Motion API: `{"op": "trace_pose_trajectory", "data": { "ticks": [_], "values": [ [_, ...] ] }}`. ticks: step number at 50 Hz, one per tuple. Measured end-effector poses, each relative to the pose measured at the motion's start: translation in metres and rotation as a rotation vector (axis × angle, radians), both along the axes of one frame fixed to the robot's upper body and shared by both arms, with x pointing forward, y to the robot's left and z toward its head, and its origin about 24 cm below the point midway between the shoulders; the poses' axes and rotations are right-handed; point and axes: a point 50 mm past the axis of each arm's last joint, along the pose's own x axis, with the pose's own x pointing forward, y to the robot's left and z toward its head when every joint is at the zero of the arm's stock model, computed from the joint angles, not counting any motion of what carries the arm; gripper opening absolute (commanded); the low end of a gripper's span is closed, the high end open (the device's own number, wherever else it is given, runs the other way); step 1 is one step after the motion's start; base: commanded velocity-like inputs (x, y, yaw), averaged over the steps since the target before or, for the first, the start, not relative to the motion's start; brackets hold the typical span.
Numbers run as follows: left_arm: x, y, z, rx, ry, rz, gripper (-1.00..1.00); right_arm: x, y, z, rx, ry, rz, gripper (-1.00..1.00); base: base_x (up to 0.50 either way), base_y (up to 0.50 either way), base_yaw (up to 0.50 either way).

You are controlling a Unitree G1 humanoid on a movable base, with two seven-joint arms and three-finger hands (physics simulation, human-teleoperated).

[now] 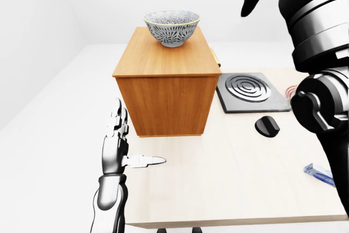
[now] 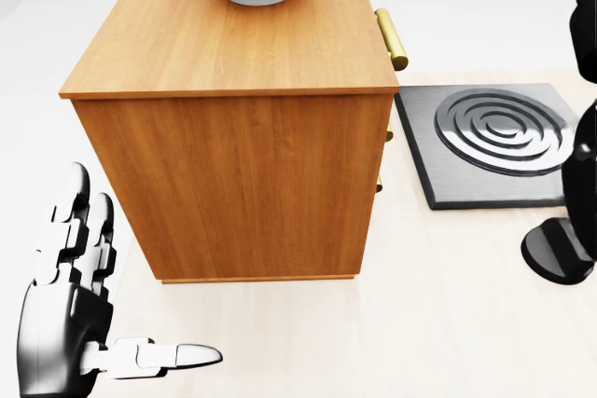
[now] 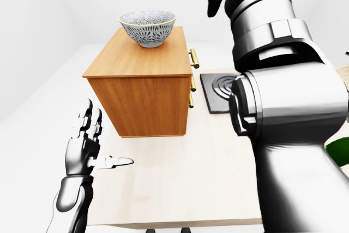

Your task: Put the bowl on the top of the cabinet.

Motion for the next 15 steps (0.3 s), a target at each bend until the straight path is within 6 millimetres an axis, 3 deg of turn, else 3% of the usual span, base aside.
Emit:
{"op": "trace_pose_trajectory", "data": {
  "ticks": [15],
  "values": [
    [0.001,0.001,0.000,-0.002,-0.001,0.008,1.00,-0.030,-0.053,0.048,0.026,-0.088,-0.139,1.00,0.00,0.00,0.00]
  ]
}}
